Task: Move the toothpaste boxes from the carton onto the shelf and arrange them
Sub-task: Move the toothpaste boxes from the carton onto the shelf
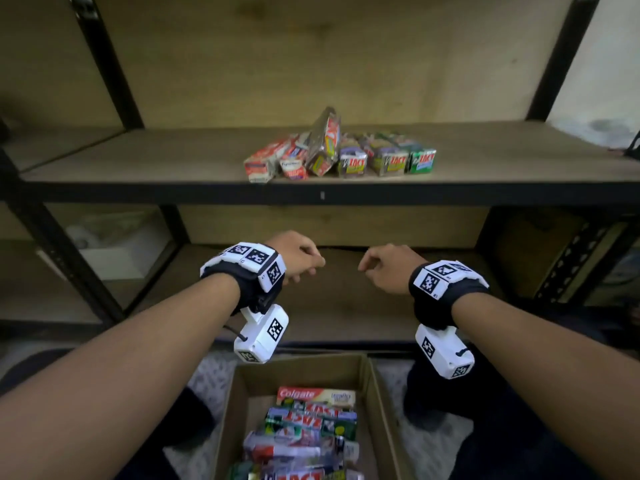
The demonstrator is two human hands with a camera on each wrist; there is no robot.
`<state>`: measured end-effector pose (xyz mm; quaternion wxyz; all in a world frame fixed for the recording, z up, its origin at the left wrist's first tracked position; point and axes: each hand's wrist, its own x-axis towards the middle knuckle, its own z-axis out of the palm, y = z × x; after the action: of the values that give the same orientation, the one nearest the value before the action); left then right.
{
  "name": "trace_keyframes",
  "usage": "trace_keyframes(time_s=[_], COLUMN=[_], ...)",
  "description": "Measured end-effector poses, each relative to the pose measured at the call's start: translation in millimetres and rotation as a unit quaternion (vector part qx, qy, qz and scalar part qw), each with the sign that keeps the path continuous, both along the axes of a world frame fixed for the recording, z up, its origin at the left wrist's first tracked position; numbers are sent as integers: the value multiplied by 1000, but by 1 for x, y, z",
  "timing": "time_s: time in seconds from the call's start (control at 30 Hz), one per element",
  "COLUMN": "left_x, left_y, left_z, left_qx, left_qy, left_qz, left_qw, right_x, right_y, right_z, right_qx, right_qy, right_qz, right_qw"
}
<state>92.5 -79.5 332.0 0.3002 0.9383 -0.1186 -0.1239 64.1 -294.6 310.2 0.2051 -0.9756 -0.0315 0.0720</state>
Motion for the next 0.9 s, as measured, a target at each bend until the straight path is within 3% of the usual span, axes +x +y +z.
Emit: trace_keyframes(time_s=[0.13,0.37,0.53,0.7,0.83,0.9], left_x=[-3,-13,-26,-44,-57,-61], left_y=[7,31,56,75,95,104], left_z=[-49,-149,-210,-268,-320,-343], left_qx=[56,82,115,185,220,252], left_qy=[51,146,243,208,295,301], left_qz=[-13,-15,-25,3,25,24], left_qw=[997,986,963,960,930,919], right_x=[2,-3,-14,-42,-51,-53], right_y=[18,42,48,55,70,76], right_z=[-50,-140,-213,-265,-297,-309], right_qx=[-15,-52,-41,-56,-37,-20], right_qy=[33,135,217,278,304,307], right_qz=[22,66,65,48,50,55], right_qw=[999,987,973,958,951,950])
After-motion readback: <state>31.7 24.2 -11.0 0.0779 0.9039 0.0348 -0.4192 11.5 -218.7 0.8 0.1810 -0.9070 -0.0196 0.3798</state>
